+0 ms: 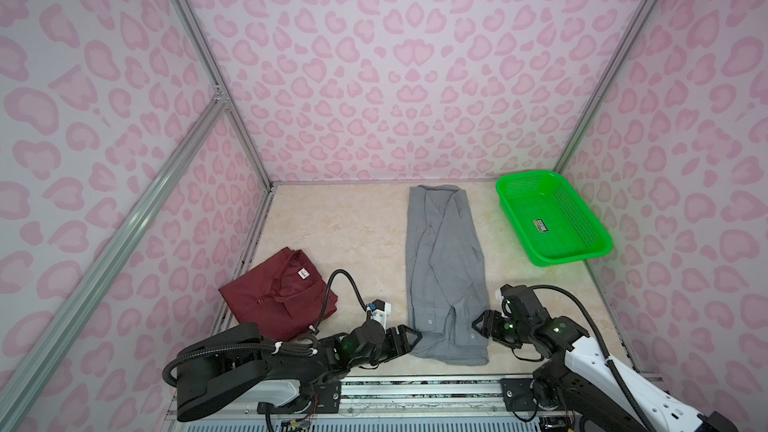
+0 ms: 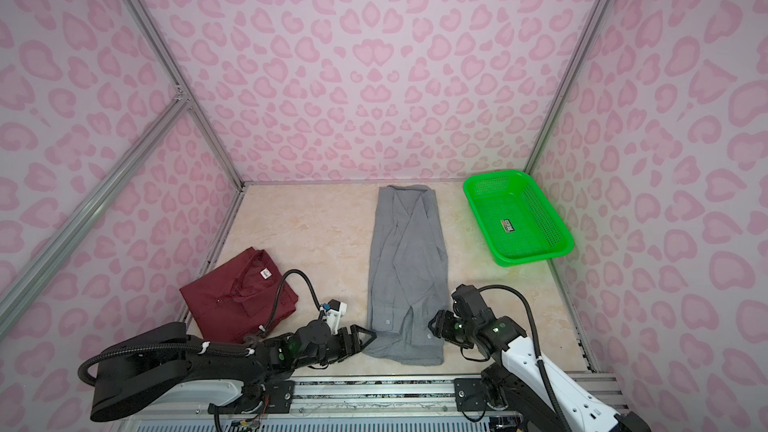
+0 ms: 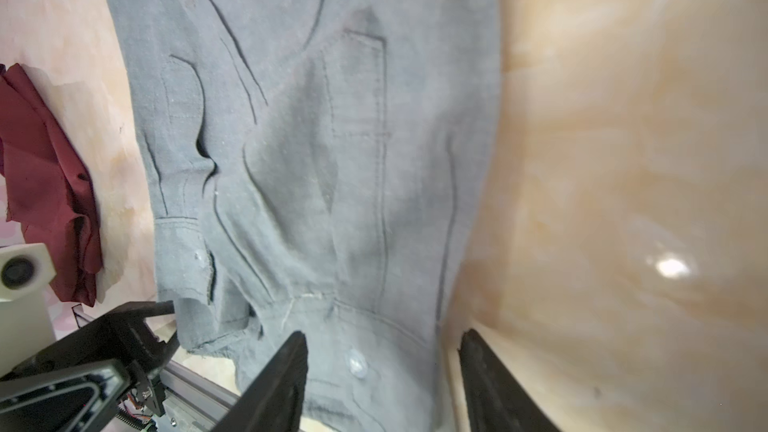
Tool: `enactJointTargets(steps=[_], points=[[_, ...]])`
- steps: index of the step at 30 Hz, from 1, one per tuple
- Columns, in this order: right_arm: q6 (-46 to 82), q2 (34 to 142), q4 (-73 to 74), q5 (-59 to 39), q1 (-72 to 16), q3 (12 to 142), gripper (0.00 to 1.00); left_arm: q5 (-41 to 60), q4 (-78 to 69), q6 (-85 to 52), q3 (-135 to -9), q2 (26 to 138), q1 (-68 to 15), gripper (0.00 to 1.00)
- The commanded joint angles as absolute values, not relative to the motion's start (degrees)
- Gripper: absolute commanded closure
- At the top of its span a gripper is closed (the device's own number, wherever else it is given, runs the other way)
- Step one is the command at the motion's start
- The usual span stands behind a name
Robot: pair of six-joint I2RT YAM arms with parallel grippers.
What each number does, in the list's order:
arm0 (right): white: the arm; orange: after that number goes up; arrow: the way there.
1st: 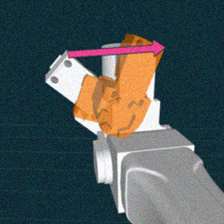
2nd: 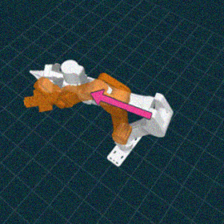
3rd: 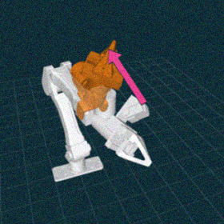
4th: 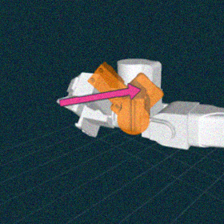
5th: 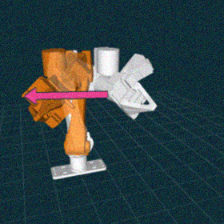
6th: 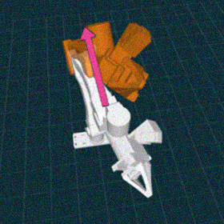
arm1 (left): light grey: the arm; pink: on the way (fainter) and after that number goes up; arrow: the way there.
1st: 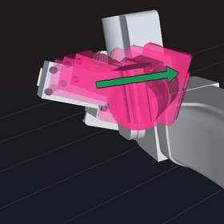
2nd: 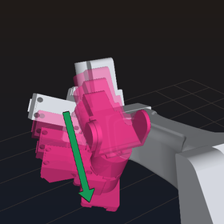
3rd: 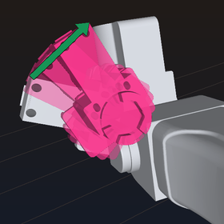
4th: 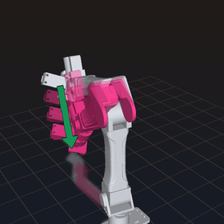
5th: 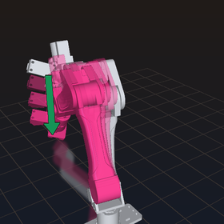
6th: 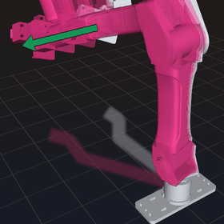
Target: Fold and stack the long sleeve shirts
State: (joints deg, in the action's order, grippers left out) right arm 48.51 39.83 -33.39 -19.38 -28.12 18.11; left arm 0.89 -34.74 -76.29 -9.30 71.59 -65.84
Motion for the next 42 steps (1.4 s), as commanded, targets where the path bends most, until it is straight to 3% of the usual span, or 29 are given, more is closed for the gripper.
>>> enactJointTargets(steps=[1,10,14,17,21,25,27,30,36,39,42], points=[[50.8,34.4,-39.7,-18.7,-27.7,16.7,0.39,-2.4,-24.2,-72.4,-11.1,70.6,-65.5,0.14],[56.2,29.6,-38.9,-21.4,-27.6,11.8,0.39,3.7,-20.3,-68.6,-15.7,76.1,-60.3,0.10],[58.4,28.9,-37.3,-21.2,-27.7,10.7,0.47,6.6,-21.7,-67.4,-20.2,82.3,-60.2,0.13],[61.3,28.4,-33.9,-23.6,-28.4,8.4,0.54,9.5,-24.5,-68.3,-21.7,87.3,-60.3,0.22],[63.5,25.5,-34.7,-21.3,-32.0,7.7,0.54,10.0,-26.6,-70.5,-20.6,90.5,-61.6,0.33],[66.6,24.1,-32.3,-21.1,-34.6,4.9,0.57,9.4,-29.1,-73.0,-19.3,91.7,-63.3,0.52],[67.0,23.0,-33.7,-20.0,-34.7,4.9,0.64,9.2,-28.8,-73.3,-19.3,91.8,-63.9,0.61],[66.1,20.4,-37.1,-18.0,-34.8,6.5,0.67,8.6,-29.1,-73.6,-18.8,91.1,-64.1,0.70],[64.6,22.8,-36.7,-19.3,-34.7,6.0,0.66,8.3,-30.0,-73.4,-19.1,91.4,-64.2,0.72],[61.7,22.7,-42.7,-15.5,-34.7,9.6,0.58,8.2,-30.2,-73.4,-19.4,91.5,-64.4,0.67],[59.3,24.3,-45.7,-14.2,-34.5,10.8,0.56,7.9,-29.0,-73.2,-19.7,91.1,-64.4,0.61]])
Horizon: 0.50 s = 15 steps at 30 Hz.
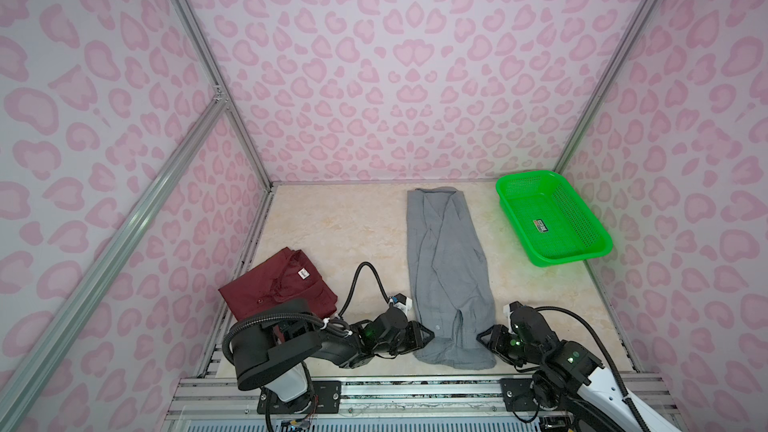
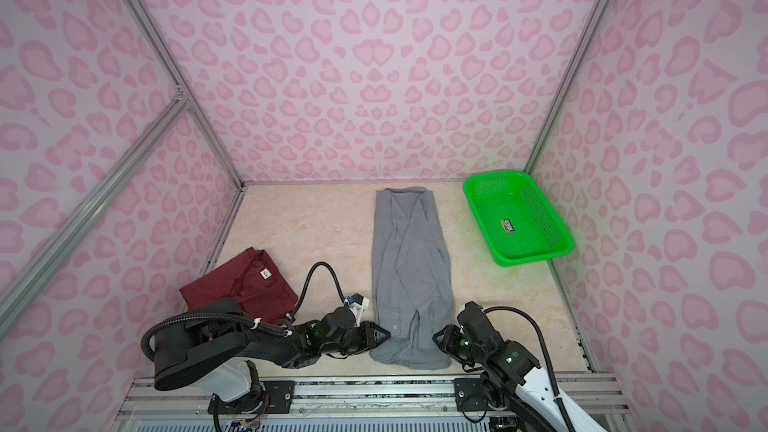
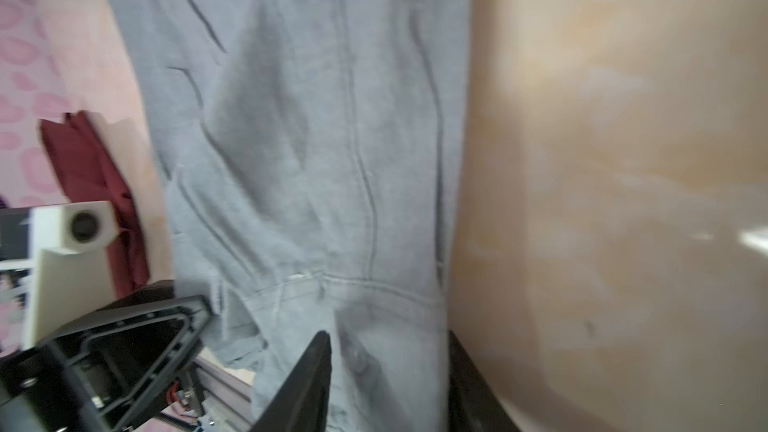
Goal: Fold and stack the long sleeve shirts
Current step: 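Hold the near edge of the shirt with both grippers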
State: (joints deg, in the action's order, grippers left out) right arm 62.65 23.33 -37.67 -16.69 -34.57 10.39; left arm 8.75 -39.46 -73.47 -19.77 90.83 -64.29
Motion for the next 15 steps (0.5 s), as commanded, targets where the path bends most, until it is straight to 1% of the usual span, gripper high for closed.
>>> enactJointTargets(steps=[1,5,7,9,11,13,15], points=[[59.2,25.1,-45.7,-14.5,-34.6,10.6,0.56,8.1,-28.8,-73.0,-19.9,91.2,-64.3,0.59],[58.0,26.4,-46.2,-15.2,-34.6,9.5,0.57,8.5,-28.8,-73.1,-20.2,92.0,-64.4,0.56],[58.1,26.9,-45.5,-15.5,-34.5,9.3,0.57,8.8,-29.2,-73.2,-20.2,92.7,-64.4,0.60],[57.8,28.7,-43.5,-16.4,-34.6,8.6,0.60,9.0,-29.6,-73.4,-20.3,93.4,-64.4,0.65],[57.9,30.1,-42.0,-16.7,-34.6,8.3,0.66,9.2,-29.8,-73.3,-20.5,93.8,-64.3,0.75],[57.9,30.3,-40.7,-17.7,-34.6,8.3,0.69,9.3,-30.2,-73.3,-20.4,93.8,-64.3,0.85],[57.8,29.6,-40.5,-17.7,-34.6,8.9,0.78,8.9,-30.1,-73.6,-19.9,92.9,-64.3,0.94]])
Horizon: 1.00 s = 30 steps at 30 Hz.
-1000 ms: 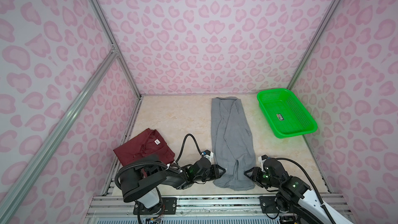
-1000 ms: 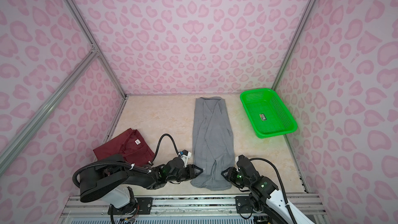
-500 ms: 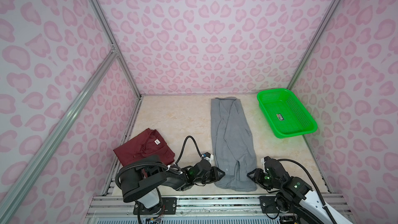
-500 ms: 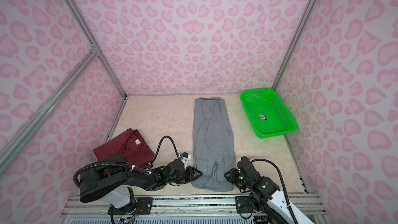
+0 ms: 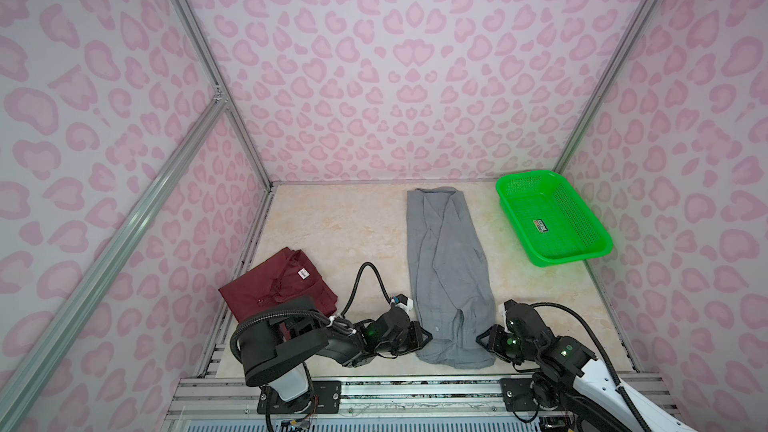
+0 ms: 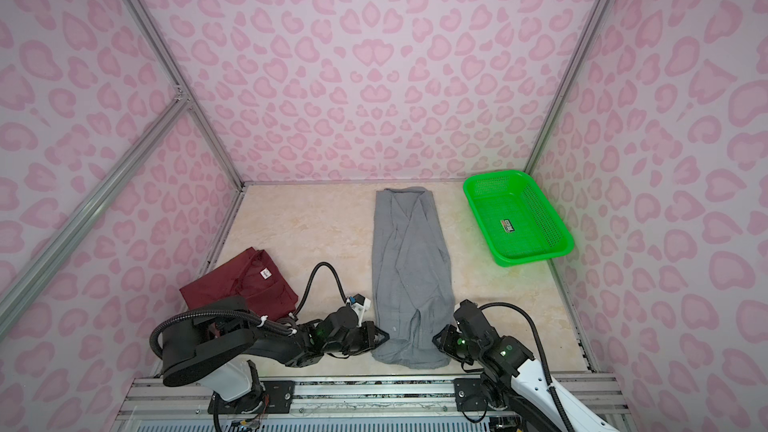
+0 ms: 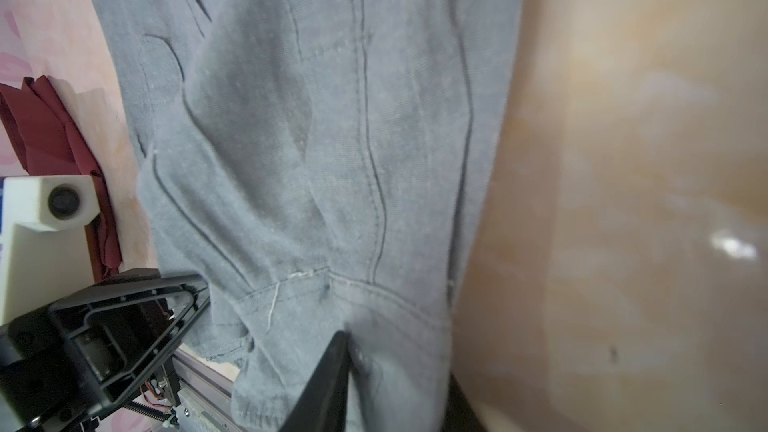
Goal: Fold and stack the long sleeve shirts
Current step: 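Hold the near edge of the shirt with both grippers, then lift the near end with both grippers and carry it away from the robot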
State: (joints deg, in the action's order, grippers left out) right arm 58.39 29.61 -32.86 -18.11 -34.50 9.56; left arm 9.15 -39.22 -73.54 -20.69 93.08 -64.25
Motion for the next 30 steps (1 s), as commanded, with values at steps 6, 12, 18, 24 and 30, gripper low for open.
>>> enactJointTargets(steps=[6,12,18,24,30], points=[[56.9,29.5,-39.6,-19.6,-34.9,10.2,0.99,7.6,-28.8,-74.4,-17.6,87.6,-64.4,0.96],[59.2,28.6,-39.5,-18.5,-38.2,14.4,1.00,6.4,-26.4,-76.5,-16.1,80.0,-65.4,0.96],[61.5,34.5,-35.7,-14.4,-46.3,19.5,1.00,3.2,-18.2,-78.7,-17.7,69.6,-66.3,0.96],[59.2,38.0,-36.0,-11.4,-47.0,26.8,1.00,-0.1,-7.0,-83.2,-20.6,61.4,-66.6,0.96],[55.3,44.4,-33.0,-14.0,-43.8,32.4,1.00,-4.2,3.9,-85.9,-25.6,58.0,-65.9,0.96]])
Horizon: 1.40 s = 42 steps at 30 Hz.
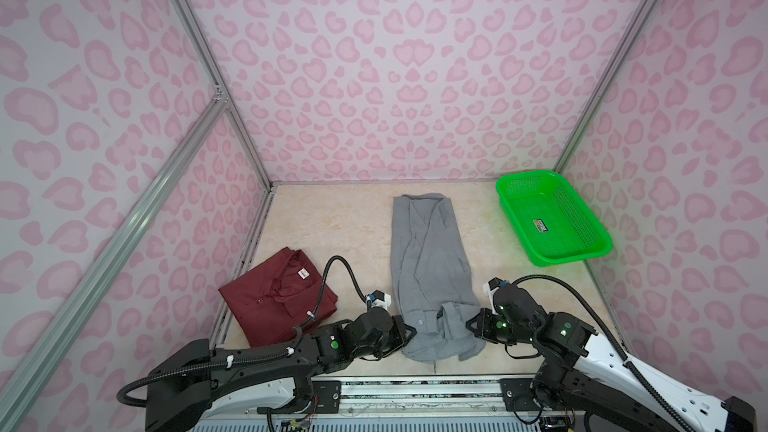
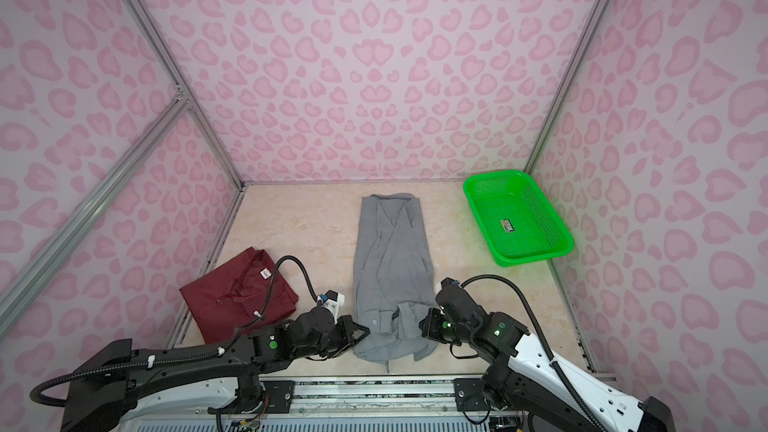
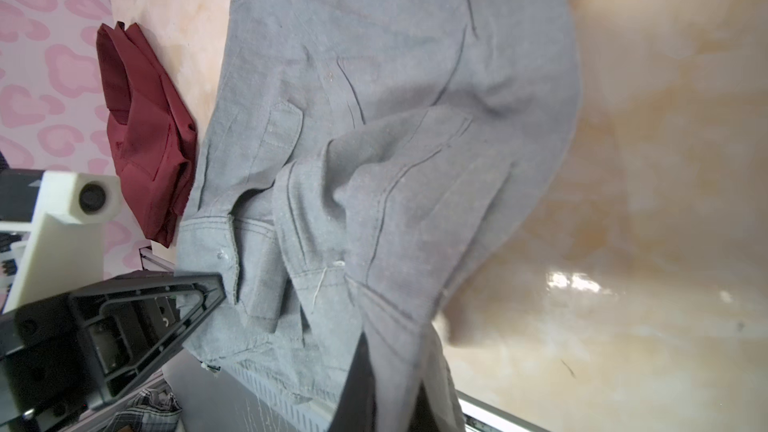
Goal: Fold and stack the long sleeve shirts
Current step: 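Lift the near end with both grippers and carry it away from the robot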
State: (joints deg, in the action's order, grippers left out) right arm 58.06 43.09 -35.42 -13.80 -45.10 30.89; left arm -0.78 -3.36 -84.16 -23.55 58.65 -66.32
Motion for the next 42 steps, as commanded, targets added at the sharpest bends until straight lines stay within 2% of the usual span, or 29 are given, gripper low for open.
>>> enactJointTargets(steps=[1,7,16,27,42], points=[[54.7,45.2,-32.8,-14.4,-42.8,33.3,1.00,-4.3,5.4,-86.2,-26.4,57.9,-65.2,0.96],[51.9,51.8,-28.9,-18.4,-39.6,37.3,1.00,-3.0,8.3,-87.4,-30.5,58.6,-60.2,0.97],[49.6,58.5,-25.5,-22.3,-35.3,41.3,1.00,2.4,12.6,-85.5,-39.4,66.1,-52.8,0.97],[47.1,64.8,-21.6,-27.4,-28.6,42.5,1.00,5.5,12.8,-83.5,-43.6,73.3,-46.1,0.97],[43.4,79.2,-15.3,-33.3,-22.8,42.9,1.00,11.8,10.3,-77.0,-48.3,86.4,-39.4,0.95]])
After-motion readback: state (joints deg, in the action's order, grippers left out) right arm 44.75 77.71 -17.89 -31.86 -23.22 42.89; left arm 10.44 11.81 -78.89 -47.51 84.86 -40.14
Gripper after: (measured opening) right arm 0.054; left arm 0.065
